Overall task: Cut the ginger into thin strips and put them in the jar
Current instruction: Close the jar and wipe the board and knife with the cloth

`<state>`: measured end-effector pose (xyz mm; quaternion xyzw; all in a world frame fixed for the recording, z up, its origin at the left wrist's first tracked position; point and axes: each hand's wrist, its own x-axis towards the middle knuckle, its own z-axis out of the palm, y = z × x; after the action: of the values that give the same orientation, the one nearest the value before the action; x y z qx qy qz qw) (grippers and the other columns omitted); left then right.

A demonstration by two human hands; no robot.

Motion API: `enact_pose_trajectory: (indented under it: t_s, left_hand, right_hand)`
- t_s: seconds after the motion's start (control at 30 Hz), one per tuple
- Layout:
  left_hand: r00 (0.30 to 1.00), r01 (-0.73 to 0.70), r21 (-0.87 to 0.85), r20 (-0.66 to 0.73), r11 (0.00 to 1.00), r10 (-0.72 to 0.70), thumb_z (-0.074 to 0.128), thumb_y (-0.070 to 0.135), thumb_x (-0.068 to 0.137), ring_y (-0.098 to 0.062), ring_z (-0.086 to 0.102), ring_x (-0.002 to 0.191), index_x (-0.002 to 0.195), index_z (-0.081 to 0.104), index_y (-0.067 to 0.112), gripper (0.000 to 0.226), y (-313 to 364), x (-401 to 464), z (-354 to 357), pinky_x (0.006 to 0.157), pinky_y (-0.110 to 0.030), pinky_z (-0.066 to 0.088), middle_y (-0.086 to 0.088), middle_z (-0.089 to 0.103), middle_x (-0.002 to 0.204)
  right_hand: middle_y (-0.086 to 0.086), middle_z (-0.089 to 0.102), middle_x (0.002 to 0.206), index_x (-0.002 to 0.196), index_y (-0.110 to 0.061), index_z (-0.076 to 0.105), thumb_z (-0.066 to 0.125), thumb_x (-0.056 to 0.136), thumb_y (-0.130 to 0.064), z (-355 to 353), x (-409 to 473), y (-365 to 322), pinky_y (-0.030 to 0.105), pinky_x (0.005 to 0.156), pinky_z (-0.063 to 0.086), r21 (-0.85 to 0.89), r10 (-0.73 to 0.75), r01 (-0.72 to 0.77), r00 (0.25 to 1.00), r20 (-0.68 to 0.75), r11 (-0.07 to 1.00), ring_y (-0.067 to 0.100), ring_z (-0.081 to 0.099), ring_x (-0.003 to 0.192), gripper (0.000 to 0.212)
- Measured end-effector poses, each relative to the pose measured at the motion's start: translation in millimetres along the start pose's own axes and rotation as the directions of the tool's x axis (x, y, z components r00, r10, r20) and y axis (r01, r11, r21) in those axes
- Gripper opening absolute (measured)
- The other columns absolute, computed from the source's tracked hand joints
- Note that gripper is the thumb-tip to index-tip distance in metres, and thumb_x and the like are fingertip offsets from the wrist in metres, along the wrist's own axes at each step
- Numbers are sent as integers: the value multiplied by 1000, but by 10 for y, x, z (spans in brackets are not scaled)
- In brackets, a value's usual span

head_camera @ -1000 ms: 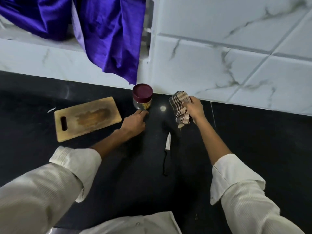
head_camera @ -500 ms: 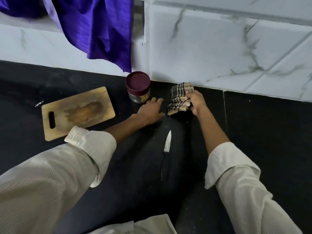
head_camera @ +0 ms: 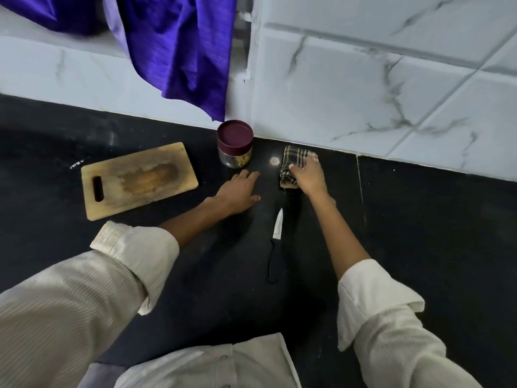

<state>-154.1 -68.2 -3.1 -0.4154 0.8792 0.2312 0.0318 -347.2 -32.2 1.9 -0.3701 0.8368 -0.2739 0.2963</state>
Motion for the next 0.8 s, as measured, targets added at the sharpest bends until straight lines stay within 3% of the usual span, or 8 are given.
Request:
enact_pose_trajectory:
  t_s: [0.07,0.2,0.33,0.5,0.57,0.67,0.73,0.8]
  left_hand:
    - [1000,18,-44,-21,999,-19,61,30,91,-32,43,126,148,24,15,69,-131,-246,-32,100,-45,45,-14,37,140]
    - [993,91,-192,-59,977,-105,62,25,91,-28,46,125,146,31,15,64,-470,-822,-53,103,-40,43,-12,39,140]
    - [962,193,-441,-92,877,-258,65,20,90,-25,52,118,137,45,11,51,-996,-1350,-57,96,-32,44,-12,49,135]
    - [798,345,-692,-140,635,-586,61,12,91,-17,55,99,131,51,10,41,-1686,-1829,-198,80,-26,42,-10,57,125]
    - [692,363,-762,-166,537,-703,59,10,91,-21,56,106,132,51,10,42,-1895,-1967,-216,80,-25,40,-11,56,128]
    - [574,323,-810,-244,490,-781,55,7,90,-21,56,109,132,51,6,42,-2074,-2111,-241,79,-25,40,-12,60,125]
    - [553,315,-840,-215,441,-805,54,3,90,-21,54,114,138,45,6,49,-2169,-2145,-269,86,-28,42,-12,57,130]
    - [573,315,-856,-172,409,-801,53,3,90,-25,46,128,147,31,10,62,-2241,-2132,-295,104,-34,40,-12,46,143]
  right_hand:
    - [10,56,123,125,1,56,60,93,-32,167,-276,-140,34,96,43,-25,-69,69,997,28,997,24,55,110,46]
    - [17,48,141,140,-2,47,60,98,-29,590,-737,-393,34,105,38,-58,-181,187,979,90,981,30,49,130,52]
    - [18,43,147,147,-4,39,58,99,-26,977,-1013,-620,37,109,37,-85,-248,266,952,177,960,30,45,135,56]
    - [16,37,153,151,-5,32,56,100,-25,1365,-1164,-890,37,110,34,-150,-253,301,928,275,942,30,39,140,60]
    - [16,36,154,152,-5,30,56,100,-24,1489,-1176,-988,38,110,34,-182,-236,295,928,289,938,30,38,141,61]
    - [17,38,151,148,-2,35,55,100,-18,1635,-1145,-1152,38,108,35,-247,-195,274,933,303,929,33,39,139,54]
    - [18,47,141,138,-1,46,51,98,-9,1762,-1095,-1268,40,101,40,-294,-175,267,936,305,918,36,47,130,41]
    - [19,55,128,126,0,55,46,95,-7,1890,-1019,-1366,42,93,45,-334,-182,280,938,295,900,39,54,120,33]
